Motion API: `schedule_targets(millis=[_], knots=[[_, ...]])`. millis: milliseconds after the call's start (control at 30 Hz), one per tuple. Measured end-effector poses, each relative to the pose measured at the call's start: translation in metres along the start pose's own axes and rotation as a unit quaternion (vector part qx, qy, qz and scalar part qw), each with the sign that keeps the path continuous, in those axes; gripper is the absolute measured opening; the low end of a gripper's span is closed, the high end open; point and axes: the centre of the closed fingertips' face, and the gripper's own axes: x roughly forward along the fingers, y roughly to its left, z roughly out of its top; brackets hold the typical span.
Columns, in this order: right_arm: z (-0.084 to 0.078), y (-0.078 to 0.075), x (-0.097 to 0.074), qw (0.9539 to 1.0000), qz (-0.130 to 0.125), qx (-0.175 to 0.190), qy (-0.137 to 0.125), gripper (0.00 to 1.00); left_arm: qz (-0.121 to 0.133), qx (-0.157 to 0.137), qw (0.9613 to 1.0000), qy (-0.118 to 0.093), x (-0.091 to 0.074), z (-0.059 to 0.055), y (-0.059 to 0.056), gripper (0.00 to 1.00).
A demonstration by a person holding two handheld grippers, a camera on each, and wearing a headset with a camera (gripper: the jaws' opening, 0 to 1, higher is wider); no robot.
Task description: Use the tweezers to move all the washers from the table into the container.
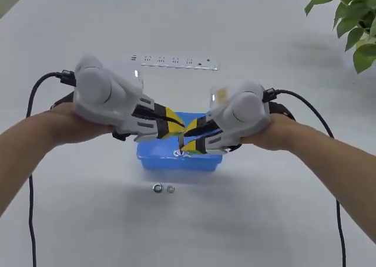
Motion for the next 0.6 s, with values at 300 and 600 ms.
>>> schedule_targets(millis=[300, 600], knots=[[0.0, -0.002, -0.017, 0.9994, -0.02, 0.029, -0.004, 0.29, 0.004, -0.015, 0.9999, -0.002, -0.009, 0.009, 0.0, 0.05], [0.0, 0.006, -0.035, 0.9977, -0.038, 0.055, -0.01, 0.37, 0.003, -0.016, 0.9999, 0.001, -0.02, 0.018, -0.002, 0.05]])
